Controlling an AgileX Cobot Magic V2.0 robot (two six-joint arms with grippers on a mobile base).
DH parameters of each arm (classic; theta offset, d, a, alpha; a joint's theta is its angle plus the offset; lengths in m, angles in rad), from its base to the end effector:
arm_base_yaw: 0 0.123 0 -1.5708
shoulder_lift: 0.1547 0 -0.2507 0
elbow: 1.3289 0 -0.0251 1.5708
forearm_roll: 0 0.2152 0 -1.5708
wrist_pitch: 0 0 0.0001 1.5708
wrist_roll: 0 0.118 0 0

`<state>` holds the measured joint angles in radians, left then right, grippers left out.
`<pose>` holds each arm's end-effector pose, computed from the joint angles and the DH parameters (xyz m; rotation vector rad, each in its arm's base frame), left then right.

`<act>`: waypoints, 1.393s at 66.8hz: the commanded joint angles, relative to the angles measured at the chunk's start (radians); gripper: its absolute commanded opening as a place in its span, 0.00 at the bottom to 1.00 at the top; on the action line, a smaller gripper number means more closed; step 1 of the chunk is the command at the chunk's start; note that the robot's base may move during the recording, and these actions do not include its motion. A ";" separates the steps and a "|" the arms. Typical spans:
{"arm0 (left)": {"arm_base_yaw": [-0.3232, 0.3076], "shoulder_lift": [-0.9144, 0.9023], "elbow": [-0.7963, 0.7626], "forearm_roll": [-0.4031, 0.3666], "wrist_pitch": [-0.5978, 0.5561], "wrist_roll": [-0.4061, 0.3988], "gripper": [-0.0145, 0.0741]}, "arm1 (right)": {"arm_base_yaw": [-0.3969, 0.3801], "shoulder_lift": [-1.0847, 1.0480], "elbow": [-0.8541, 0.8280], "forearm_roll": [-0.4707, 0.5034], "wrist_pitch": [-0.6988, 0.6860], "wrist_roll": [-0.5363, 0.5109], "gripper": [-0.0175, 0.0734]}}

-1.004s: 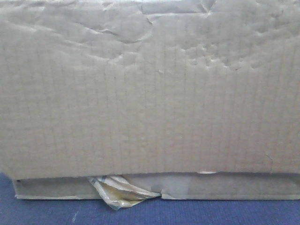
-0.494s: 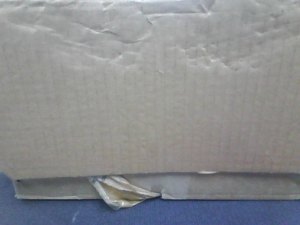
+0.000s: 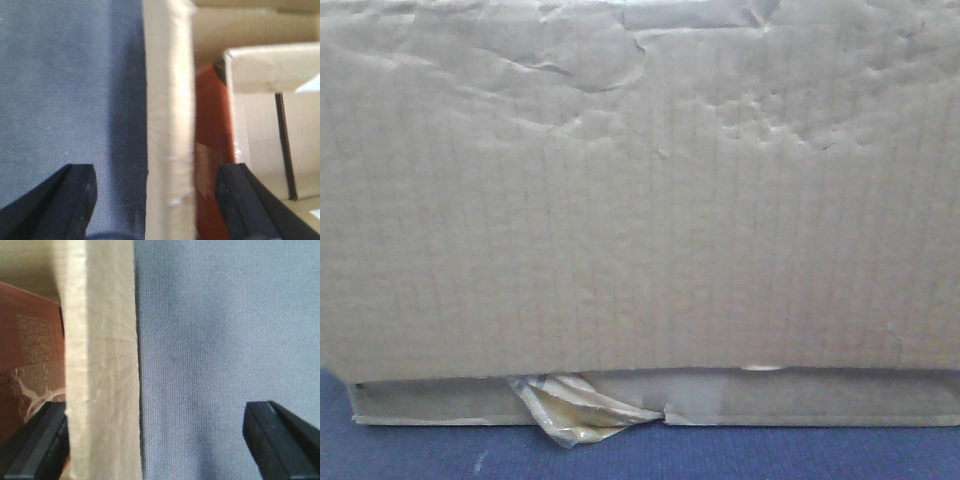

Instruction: Stack two boxes on right shelf middle

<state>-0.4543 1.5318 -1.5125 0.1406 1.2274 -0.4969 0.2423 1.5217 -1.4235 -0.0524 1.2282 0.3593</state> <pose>0.2665 -0.1128 0.3046 -0.0310 2.7108 -0.0872 0.2734 0.0616 0.2836 0.1511 2.8047 0.0691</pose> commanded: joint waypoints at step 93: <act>-0.007 0.023 -0.018 0.089 -0.006 -0.031 0.62 | 0.001 -0.007 0.003 -0.015 -0.007 0.001 0.81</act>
<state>-0.4595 1.5640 -1.5362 0.2104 1.2146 -0.5221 0.2423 1.5217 -1.4235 -0.0542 1.2282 0.3593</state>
